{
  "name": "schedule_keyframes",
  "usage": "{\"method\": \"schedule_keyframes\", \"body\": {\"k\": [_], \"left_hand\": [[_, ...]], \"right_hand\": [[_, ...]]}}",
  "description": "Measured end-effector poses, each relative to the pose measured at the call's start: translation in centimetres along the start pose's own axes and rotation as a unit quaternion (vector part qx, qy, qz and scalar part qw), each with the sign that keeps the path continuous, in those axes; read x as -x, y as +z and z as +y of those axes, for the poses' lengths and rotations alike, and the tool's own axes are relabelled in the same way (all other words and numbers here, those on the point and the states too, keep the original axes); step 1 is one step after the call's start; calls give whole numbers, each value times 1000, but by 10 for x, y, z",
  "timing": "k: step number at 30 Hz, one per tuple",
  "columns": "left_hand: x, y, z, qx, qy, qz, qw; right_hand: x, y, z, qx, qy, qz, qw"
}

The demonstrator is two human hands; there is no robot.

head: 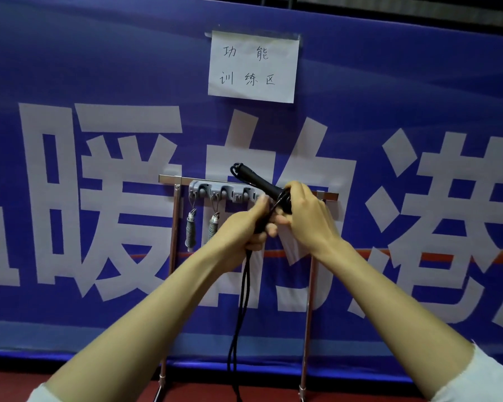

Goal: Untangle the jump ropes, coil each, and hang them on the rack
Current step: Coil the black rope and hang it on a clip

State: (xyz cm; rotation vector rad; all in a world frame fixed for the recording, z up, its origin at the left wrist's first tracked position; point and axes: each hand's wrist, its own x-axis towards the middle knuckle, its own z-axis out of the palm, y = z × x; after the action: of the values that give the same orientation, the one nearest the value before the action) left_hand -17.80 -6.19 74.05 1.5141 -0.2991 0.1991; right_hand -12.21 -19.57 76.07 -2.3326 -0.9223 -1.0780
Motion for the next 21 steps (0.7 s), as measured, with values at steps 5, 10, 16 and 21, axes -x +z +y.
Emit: {"method": "schedule_keyframes", "body": {"k": [5,10,16,21], "left_hand": [[-3,-10,2,17,12,-12,1000],[-3,-17,-4,-100,62,82,990],[-5,-29,0,-104,127,21,986],[-9,-19,1,-45,140,11,989]], "right_hand": [[-4,-4,-1,-35,18,9,999],[-3,-8,-7,-140,39,-32,989],[-4,-31,-10,-227,35,-196,953],[0,-29,-17,-447,122,-161,872]]}}
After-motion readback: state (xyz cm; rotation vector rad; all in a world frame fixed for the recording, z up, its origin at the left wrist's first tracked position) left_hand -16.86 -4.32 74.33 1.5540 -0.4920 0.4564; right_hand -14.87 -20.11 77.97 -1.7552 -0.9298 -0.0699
